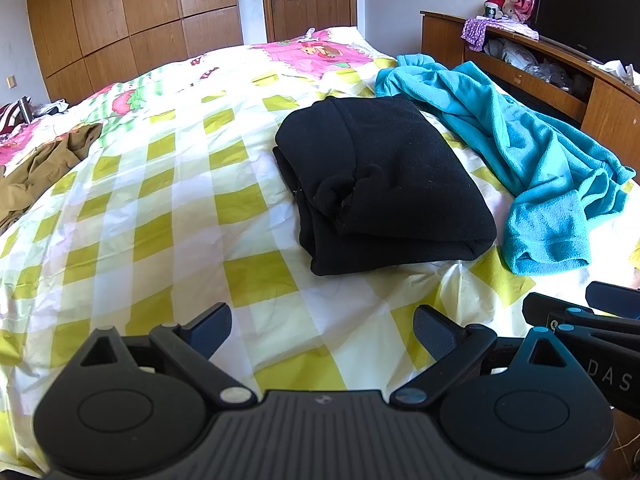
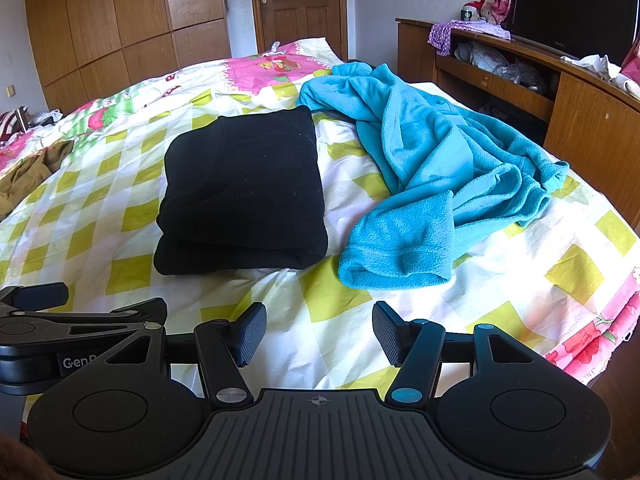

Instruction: Fold small clothes

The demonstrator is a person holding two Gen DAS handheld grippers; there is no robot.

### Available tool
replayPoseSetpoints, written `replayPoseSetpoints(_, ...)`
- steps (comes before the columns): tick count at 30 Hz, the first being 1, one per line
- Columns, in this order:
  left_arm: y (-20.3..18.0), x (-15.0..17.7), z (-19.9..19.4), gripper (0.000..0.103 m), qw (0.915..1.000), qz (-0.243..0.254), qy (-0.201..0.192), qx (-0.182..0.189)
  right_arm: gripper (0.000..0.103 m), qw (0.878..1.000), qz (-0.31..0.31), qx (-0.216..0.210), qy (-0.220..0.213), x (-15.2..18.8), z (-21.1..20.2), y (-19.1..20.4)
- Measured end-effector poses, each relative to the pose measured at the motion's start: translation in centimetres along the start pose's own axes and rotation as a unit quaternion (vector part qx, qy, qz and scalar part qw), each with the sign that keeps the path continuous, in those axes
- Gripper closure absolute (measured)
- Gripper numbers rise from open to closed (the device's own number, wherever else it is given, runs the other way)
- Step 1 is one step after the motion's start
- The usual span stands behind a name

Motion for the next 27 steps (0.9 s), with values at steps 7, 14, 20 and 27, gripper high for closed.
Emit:
replayPoseSetpoints(7, 0.00, -0.01, -0.03, 0.000, 1.0000, -0.002, 0.001, -0.001, 0.044, 1.000, 0.000, 0.000, 0.000, -0.02, -0.03, 0.01)
replayPoseSetpoints(14, 0.03, -0.08, -0.05, 0.000, 1.0000, -0.005, 0.001, -0.002, 0.044, 1.000, -0.001, 0.001, 0.000, -0.07, -0.02, 0.07)
replayPoseSetpoints(20, -0.01, -0.03, -0.08, 0.000, 1.0000, -0.007, 0.004, -0.003, 0.044, 1.000, -0.001, 0.001, 0.001, -0.11, -0.01, 0.09)
replayPoseSetpoints(27, -0.01, -0.01, -0.09, 0.000, 1.0000, -0.007, 0.004, -0.003, 0.044, 1.000, 0.000, 0.001, 0.002, -0.11, -0.01, 0.08)
Point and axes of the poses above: each gripper's, at about its wrist camera, not at the fingertips, and z roughly the way its jaws point, y to its left, x to its underside, the point moved 3 cm from there along z, roughly the way its jaws point, and after that the axes turned 14 degrees about -x, right-handed, at the moved point
